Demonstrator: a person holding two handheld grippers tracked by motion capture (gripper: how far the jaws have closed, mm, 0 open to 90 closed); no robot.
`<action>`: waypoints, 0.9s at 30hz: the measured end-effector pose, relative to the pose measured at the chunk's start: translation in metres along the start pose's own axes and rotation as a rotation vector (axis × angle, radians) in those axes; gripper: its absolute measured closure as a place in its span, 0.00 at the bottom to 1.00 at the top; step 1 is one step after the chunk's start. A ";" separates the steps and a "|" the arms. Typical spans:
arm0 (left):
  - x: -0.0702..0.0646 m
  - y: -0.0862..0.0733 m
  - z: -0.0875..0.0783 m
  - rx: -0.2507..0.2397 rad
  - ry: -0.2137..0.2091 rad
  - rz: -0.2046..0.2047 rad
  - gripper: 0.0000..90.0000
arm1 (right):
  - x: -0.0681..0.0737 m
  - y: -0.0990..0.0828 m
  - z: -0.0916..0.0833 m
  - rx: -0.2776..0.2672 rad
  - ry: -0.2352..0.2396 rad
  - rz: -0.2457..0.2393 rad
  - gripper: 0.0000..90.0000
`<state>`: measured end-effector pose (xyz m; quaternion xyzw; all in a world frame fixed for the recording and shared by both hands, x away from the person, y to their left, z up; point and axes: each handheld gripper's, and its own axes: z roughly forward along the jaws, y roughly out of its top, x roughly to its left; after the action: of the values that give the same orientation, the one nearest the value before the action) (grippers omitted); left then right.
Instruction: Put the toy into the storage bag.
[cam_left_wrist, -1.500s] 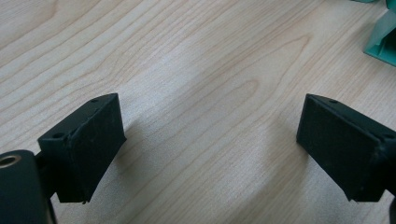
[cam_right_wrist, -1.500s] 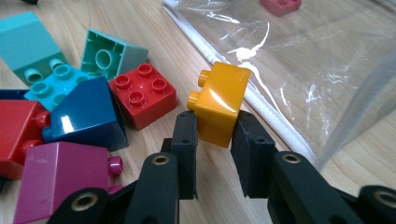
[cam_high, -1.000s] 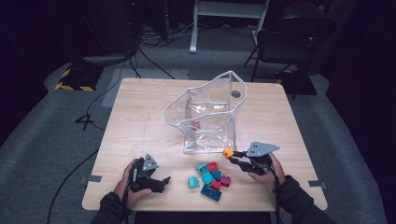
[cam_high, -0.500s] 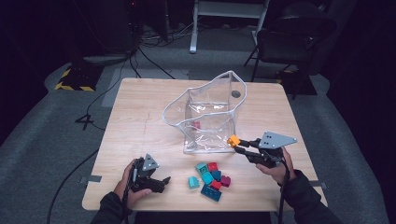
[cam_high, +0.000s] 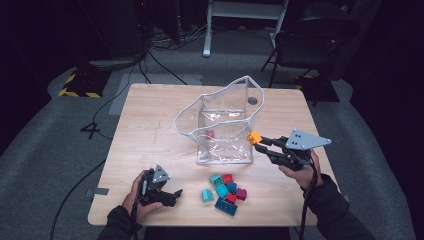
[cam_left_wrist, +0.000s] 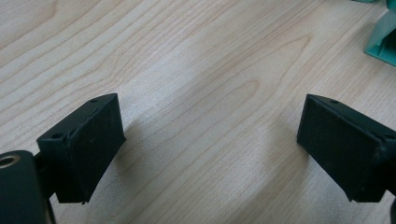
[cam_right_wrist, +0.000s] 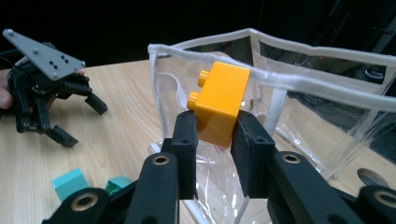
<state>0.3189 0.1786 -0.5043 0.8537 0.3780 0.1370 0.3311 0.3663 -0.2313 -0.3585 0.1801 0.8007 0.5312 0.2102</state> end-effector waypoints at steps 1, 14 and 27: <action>0.000 0.000 0.000 0.000 0.000 0.000 0.08 | 0.000 0.002 0.000 -0.004 -0.001 -0.003 0.80; 0.000 0.000 0.000 -0.001 -0.001 0.000 0.08 | -0.002 0.035 -0.001 -0.036 -0.025 -0.034 0.80; 0.000 0.000 0.000 0.000 -0.001 -0.001 0.08 | -0.017 0.065 0.015 -0.037 -0.055 -0.033 0.80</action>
<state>0.3190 0.1785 -0.5045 0.8534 0.3783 0.1364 0.3316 0.3930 -0.2044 -0.3007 0.1775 0.7875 0.5373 0.2442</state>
